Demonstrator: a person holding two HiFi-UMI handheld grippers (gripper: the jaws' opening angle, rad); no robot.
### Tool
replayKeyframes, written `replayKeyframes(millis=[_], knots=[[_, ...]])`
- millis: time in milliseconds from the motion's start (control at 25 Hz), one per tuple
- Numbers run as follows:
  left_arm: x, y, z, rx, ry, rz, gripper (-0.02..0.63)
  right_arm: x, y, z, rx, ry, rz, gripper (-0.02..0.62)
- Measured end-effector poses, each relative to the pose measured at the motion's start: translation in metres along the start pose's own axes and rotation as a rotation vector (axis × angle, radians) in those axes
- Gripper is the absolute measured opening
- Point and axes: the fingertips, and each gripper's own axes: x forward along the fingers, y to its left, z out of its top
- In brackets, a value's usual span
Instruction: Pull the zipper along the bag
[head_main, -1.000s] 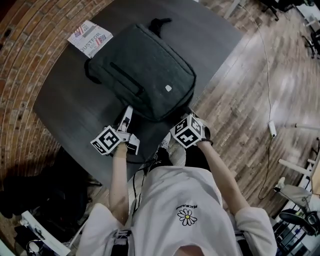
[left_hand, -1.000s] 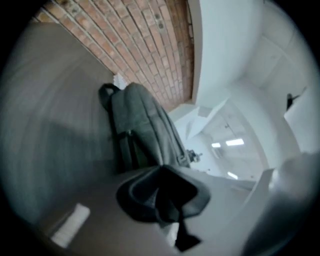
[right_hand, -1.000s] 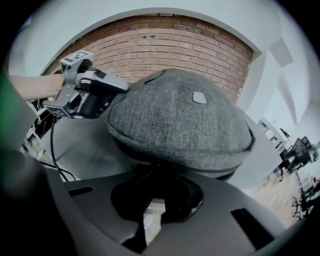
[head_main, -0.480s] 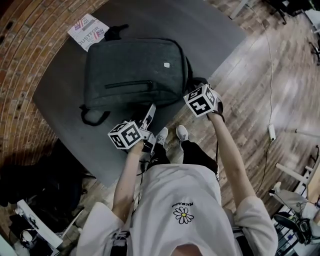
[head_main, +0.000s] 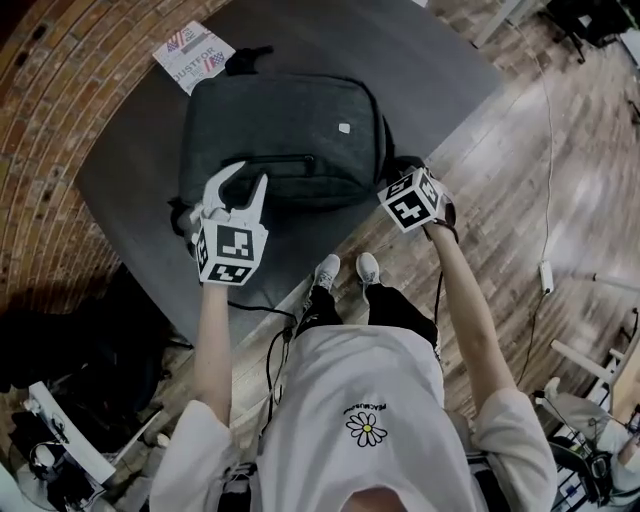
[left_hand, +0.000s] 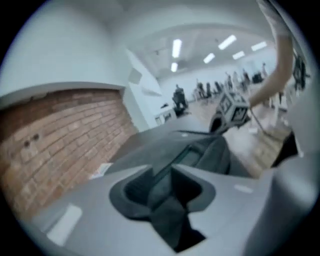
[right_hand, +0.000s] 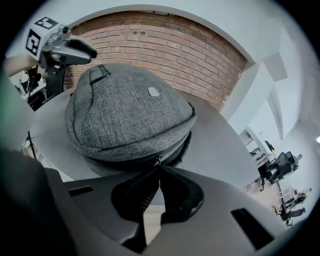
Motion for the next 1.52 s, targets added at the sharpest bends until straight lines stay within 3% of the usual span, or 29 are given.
replayKeyframes(millis=[80, 120, 280, 560, 680, 840, 960, 1040, 1120, 1280, 1360, 1440, 1520], knots=[[0.020, 0.018, -0.017, 0.141, 0.092, -0.006, 0.077, 0.001, 0.003, 0.000, -0.023, 0.019, 0.007, 0.008], [0.027, 0.022, -0.024, 0.152, 0.109, -0.026, 0.045, 0.001, 0.005, -0.001, -0.031, 0.029, 0.014, 0.008], [0.033, 0.024, -0.030, 0.049, 0.078, -0.072, 0.017, 0.001, 0.005, -0.003, -0.047, 0.060, 0.039, 0.008], [0.037, 0.020, -0.034, 0.062, 0.094, -0.102, 0.000, -0.013, 0.027, -0.015, -0.108, 0.133, 0.092, 0.008], [0.040, 0.017, -0.036, 0.030, 0.095, -0.118, -0.002, -0.023, 0.041, -0.023, -0.067, 0.127, 0.127, 0.008], [0.040, 0.016, -0.035, 0.045, 0.072, -0.134, -0.002, -0.023, 0.043, -0.028, 0.014, 0.115, 0.063, 0.008], [0.032, 0.016, -0.032, 0.113, 0.036, -0.178, 0.001, -0.017, 0.041, -0.028, 0.006, 0.139, 0.031, 0.008], [0.029, 0.019, -0.027, 0.172, 0.007, -0.201, 0.044, -0.015, 0.039, -0.028, -0.014, 0.151, 0.029, 0.008], [0.031, 0.022, -0.021, 0.219, -0.005, -0.236, 0.163, -0.012, 0.033, -0.029, -0.037, 0.161, 0.015, 0.008], [0.037, 0.023, -0.007, 0.322, -0.009, -0.377, 0.225, -0.004, 0.012, -0.028, -0.037, 0.191, -0.032, 0.008], [0.035, 0.019, 0.001, 0.331, -0.006, -0.470, 0.225, 0.003, -0.003, -0.024, -0.024, 0.206, -0.053, 0.008], [0.035, 0.010, 0.002, 0.341, 0.030, -0.558, 0.234, 0.008, -0.017, -0.022, -0.012, 0.220, -0.063, 0.009], [0.043, 0.001, -0.007, 0.390, 0.081, -0.589, 0.259, 0.011, -0.025, -0.020, -0.004, 0.227, -0.054, 0.009]])
